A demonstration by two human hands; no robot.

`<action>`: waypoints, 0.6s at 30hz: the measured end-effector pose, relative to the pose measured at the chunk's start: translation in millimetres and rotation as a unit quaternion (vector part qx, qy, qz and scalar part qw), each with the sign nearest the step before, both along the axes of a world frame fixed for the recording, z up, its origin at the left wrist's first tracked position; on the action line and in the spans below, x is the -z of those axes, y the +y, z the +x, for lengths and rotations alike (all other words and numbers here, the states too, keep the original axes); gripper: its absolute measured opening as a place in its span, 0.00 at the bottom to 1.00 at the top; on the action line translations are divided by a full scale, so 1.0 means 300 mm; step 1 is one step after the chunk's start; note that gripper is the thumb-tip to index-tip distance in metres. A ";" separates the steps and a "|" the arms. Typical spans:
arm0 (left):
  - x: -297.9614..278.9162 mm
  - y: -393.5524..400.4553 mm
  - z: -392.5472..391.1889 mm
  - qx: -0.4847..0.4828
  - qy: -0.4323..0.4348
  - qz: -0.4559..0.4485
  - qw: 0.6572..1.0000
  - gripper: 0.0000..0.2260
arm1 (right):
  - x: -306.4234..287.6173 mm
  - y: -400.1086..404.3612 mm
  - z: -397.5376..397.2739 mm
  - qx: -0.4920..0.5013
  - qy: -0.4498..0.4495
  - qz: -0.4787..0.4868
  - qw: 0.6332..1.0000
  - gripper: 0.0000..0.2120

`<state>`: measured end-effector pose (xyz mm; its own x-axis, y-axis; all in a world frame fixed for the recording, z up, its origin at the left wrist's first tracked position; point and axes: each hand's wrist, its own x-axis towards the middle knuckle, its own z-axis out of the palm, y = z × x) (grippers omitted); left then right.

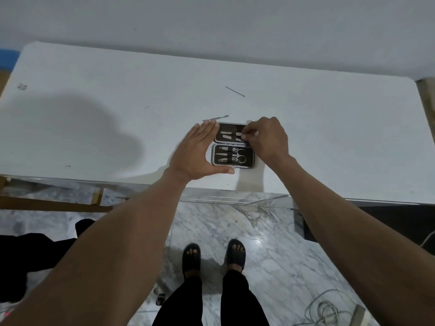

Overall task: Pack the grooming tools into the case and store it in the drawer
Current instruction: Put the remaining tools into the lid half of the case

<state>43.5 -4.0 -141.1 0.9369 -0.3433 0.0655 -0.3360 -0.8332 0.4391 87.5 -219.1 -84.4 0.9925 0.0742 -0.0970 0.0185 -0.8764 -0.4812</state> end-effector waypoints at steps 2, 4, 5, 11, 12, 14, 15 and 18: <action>0.000 -0.001 0.000 0.001 0.000 -0.001 1.000 0.63 | 0.003 0.004 0.003 0.008 0.004 0.009 1.000 0.06; 0.005 0.001 0.002 0.002 0.000 -0.004 1.000 0.63 | 0.002 0.002 0.006 0.010 0.013 0.014 1.000 0.05; 0.007 0.002 0.002 0.003 -0.001 -0.005 1.000 0.63 | -0.003 0.000 0.010 0.006 0.019 0.013 1.000 0.05; 0.010 0.003 0.003 0.004 -0.010 -0.008 1.000 0.62 | -0.044 0.006 0.061 -0.014 0.033 0.029 0.999 0.05; 0.011 0.003 0.003 0.004 -0.011 -0.010 1.000 0.62 | -0.049 0.012 0.073 -0.014 0.027 0.033 0.999 0.05; 0.011 0.005 0.004 0.004 -0.011 -0.010 1.000 0.61 | -0.051 0.030 0.100 -0.010 0.019 0.041 0.999 0.07; 0.011 0.005 0.004 0.005 -0.009 -0.009 1.000 0.61 | -0.050 0.038 0.115 -0.008 0.016 0.044 0.999 0.07; 0.011 0.004 0.001 0.002 -0.016 -0.008 1.000 0.60 | -0.044 0.050 0.170 0.010 0.006 0.052 0.999 0.08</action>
